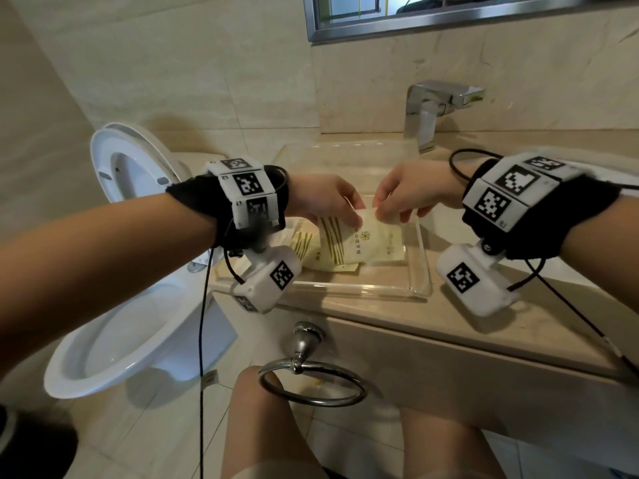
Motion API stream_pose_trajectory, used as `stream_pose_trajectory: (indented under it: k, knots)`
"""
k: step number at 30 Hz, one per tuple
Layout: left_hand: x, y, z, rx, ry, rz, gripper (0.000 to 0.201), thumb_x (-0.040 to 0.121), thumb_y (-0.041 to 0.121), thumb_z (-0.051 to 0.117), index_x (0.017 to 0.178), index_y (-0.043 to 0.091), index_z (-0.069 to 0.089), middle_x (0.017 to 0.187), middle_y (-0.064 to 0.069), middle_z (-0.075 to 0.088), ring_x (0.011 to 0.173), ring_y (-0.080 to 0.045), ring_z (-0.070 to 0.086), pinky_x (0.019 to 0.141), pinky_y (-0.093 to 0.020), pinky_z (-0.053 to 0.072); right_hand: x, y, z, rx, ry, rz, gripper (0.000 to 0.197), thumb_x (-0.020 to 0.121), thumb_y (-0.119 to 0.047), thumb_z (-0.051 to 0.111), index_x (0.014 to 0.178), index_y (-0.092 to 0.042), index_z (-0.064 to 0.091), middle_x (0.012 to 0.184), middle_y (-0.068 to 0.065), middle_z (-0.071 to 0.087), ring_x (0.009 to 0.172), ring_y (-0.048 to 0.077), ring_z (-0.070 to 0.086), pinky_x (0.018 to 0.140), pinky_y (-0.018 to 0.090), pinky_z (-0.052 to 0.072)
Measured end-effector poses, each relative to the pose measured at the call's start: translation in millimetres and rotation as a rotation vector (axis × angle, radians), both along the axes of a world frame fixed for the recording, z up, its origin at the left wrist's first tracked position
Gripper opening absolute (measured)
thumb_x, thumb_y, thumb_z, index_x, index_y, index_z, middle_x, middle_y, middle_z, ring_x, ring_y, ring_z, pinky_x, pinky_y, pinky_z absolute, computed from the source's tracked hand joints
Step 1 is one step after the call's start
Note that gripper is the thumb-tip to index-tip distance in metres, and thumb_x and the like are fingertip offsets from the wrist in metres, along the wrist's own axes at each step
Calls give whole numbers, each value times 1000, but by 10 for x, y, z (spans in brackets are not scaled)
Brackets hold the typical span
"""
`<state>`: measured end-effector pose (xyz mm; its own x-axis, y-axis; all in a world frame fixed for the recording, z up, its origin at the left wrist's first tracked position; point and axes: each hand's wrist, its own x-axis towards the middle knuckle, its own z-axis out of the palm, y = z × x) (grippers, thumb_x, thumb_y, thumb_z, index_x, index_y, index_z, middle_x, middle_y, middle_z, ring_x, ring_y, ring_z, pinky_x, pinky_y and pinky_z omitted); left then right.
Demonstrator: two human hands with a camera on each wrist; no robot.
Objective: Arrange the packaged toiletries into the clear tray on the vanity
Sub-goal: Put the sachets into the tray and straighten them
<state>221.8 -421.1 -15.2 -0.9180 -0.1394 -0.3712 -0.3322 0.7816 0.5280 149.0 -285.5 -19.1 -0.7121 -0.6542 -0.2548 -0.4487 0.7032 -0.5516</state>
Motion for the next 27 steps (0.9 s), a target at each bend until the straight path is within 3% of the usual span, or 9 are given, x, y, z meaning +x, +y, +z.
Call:
stream_pose_trajectory:
  k: [2,4,6,9,14,17,20,22,27]
  knots:
    - [-10,9,-3,-108,-11,-30,29,90,22,58,117,16,52,119,-7,61,98,-17,60,86,-27,52,-27,-16,-22,44,37,19,9,79,-14,68,75,-21,65,71,-4,61,65,8,55,56,20,40]
    - [-14,-15,26,-329,-46,-137,46,89,28,59,130,15,44,131,-4,53,113,-19,53,97,-30,46,-62,-19,-33,89,85,22,9,78,-13,69,75,-20,64,72,-2,61,64,9,53,57,20,39]
    - [9,-49,46,-519,-119,-275,61,86,31,63,138,14,35,139,-2,44,124,-20,45,104,-32,38,-80,-27,-51,141,143,19,6,80,-10,68,83,-15,65,76,-1,60,62,10,51,57,20,41]
    - [46,-92,14,-657,-230,-389,79,78,35,72,141,17,28,142,0,39,125,-21,43,107,-35,37,-72,-62,-106,261,228,62,20,80,-8,67,100,-6,68,86,6,62,64,13,51,58,21,44]
    - [95,-168,-105,-756,-294,-412,94,73,41,75,144,18,18,144,-1,37,126,-21,43,106,-36,39,-44,-100,-131,311,340,164,27,85,-18,64,111,-10,62,107,6,63,85,16,52,58,17,38]
    - [126,-178,-155,-773,-241,-430,96,72,37,77,144,15,18,141,-2,39,123,-20,44,102,-31,40,-4,-123,-140,259,311,268,28,83,-29,65,105,-16,55,98,0,58,78,13,50,58,18,38]
    - [135,-176,-166,-750,-226,-425,96,71,33,78,143,14,17,135,-2,43,108,-16,49,92,-26,43,80,-153,-188,290,221,368,32,77,-35,71,92,-20,47,86,-4,53,69,9,45,56,19,38]
    - [141,-182,-175,-750,-210,-423,95,71,31,79,142,14,17,133,-3,45,98,-14,47,85,-24,42,120,-185,-235,333,229,400,37,73,-36,74,89,-21,45,90,-3,53,72,9,44,59,20,39]
    - [145,-220,-222,-723,-193,-380,94,72,30,78,141,15,15,129,-4,48,95,-15,48,80,-23,42,171,-229,-302,381,341,414,44,66,-27,77,92,-18,43,102,3,54,79,13,46,66,25,43]
